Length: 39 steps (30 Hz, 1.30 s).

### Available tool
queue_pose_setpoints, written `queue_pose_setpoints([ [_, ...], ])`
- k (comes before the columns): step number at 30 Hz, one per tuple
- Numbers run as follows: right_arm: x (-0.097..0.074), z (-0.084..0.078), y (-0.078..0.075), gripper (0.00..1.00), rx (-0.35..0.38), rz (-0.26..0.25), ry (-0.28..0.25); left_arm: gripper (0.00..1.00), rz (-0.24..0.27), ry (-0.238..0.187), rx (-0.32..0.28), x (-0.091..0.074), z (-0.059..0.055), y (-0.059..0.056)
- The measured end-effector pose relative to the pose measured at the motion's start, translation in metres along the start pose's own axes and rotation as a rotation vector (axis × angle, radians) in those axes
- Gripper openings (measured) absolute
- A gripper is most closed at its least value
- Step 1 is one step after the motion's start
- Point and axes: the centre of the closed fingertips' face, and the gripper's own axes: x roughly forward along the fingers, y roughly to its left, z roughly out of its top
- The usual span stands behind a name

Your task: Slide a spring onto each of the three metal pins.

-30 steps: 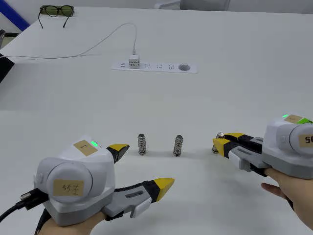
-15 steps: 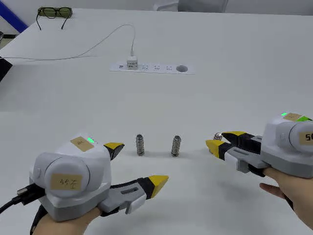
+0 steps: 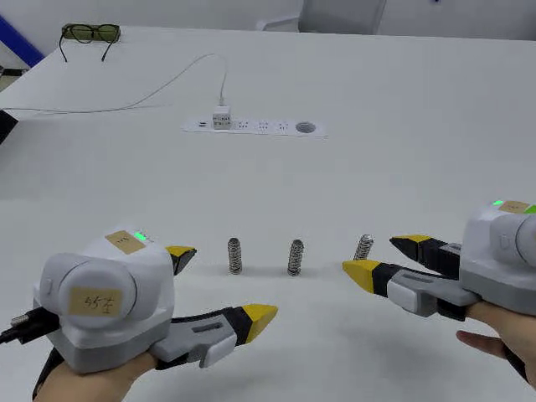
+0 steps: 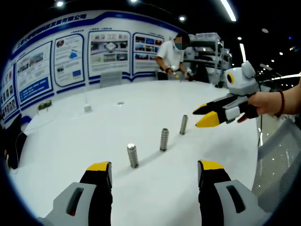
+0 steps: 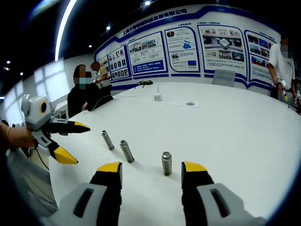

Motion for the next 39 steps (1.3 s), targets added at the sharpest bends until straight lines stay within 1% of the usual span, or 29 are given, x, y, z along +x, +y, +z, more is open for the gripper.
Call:
queue_pose_setpoints([
  [3, -0.006, 0.002, 0.004, 0.54, -0.005, 0.005, -0.010, 0.77, -0.004, 0.004, 0.004, -0.003, 0.001, -0.001],
  [7, -0.013, 0.005, 0.013, 0.57, -0.016, 0.024, -0.019, 0.79, -0.012, 0.003, 0.006, -0.008, 0.003, -0.004],
  [11, -0.018, 0.004, 0.019, 0.63, -0.020, 0.040, -0.009, 0.80, -0.020, 0.006, -0.001, -0.011, 0.003, -0.006],
  [15, -0.023, 0.001, 0.024, 0.66, -0.047, 0.049, 0.011, 0.82, -0.020, 0.004, -0.009, -0.016, 0.004, -0.007],
  [17, -0.026, -0.001, 0.026, 0.70, -0.048, 0.051, 0.026, 0.83, -0.024, 0.011, -0.011, -0.018, 0.002, -0.007],
  [19, -0.030, -0.002, 0.029, 0.71, -0.051, 0.054, 0.026, 0.84, -0.029, 0.018, -0.014, -0.020, 0.001, -0.008],
  [22, -0.034, -0.005, 0.031, 0.75, -0.043, 0.060, 0.039, 0.88, -0.029, 0.019, -0.008, -0.024, 0.000, -0.010],
  [27, -0.041, -0.008, 0.036, 0.79, -0.055, 0.059, 0.034, 0.90, -0.022, 0.021, -0.024, -0.029, -0.001, -0.010],
  [30, -0.045, -0.010, 0.038, 0.81, -0.044, 0.065, 0.028, 0.93, -0.015, 0.026, -0.033, -0.032, -0.003, -0.009],
  [34, -0.050, -0.012, 0.042, 0.84, -0.041, 0.073, 0.016, 0.97, -0.013, 0.007, -0.052, -0.038, -0.003, -0.012],
  [37, -0.053, -0.015, 0.043, 0.86, -0.059, 0.069, 0.021, 1.00, -0.006, 0.006, -0.053, -0.040, -0.005, -0.012],
  [39, -0.054, -0.018, 0.043, 0.87, -0.067, 0.066, 0.027, 1.00, -0.006, 0.010, -0.046, -0.042, -0.006, -0.013],
])
